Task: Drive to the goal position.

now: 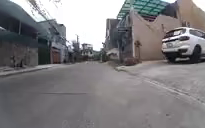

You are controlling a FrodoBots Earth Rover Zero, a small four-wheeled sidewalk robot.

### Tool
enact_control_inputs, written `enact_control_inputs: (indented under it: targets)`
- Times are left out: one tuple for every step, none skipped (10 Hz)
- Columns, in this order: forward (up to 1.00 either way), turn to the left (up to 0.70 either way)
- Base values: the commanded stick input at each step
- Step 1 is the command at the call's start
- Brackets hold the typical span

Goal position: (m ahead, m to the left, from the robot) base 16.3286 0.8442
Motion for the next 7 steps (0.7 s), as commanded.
enact_control_inputs:
  targets:
    - [1.0,0.01]
    - [1.0,0.01]
    - [1.0,0.01]
    - [1.0,0.01]
    - [1.0,0.01]
    - [1.0,0.01]
    - [1.0,0.01]
